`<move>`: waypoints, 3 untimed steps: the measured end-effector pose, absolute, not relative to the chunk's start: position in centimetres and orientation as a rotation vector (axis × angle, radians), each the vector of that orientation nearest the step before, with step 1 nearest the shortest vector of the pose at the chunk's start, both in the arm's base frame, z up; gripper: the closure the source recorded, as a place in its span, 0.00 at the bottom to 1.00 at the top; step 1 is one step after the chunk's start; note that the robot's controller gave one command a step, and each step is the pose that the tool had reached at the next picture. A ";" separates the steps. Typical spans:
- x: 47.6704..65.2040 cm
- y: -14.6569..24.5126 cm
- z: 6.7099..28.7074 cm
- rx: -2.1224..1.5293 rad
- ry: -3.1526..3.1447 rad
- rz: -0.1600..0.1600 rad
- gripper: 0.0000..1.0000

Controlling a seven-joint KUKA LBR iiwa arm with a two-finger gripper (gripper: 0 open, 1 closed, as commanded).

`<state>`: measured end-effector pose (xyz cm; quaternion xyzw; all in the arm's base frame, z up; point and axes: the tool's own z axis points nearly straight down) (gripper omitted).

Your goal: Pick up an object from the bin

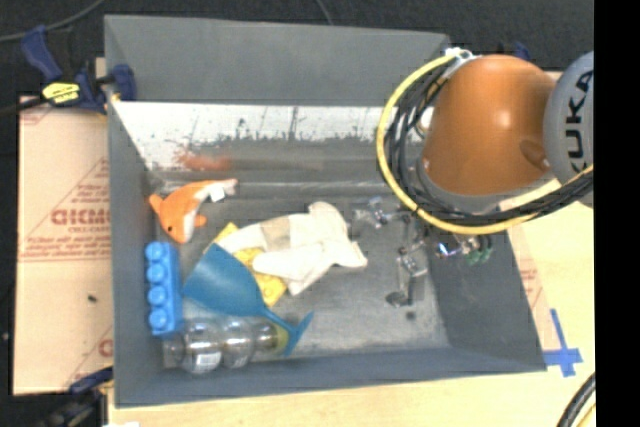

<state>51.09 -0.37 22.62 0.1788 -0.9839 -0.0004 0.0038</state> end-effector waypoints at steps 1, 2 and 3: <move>50.7 2.0 24.6 0.819 -3.032 0.000 0.00; 51.5 2.8 16.8 1.023 -2.973 -0.001 0.00; 54.0 6.3 15.8 0.493 -3.102 -0.003 0.00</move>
Offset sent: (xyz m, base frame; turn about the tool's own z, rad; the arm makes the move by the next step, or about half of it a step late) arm 0.0083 0.0391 -0.1381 -0.2301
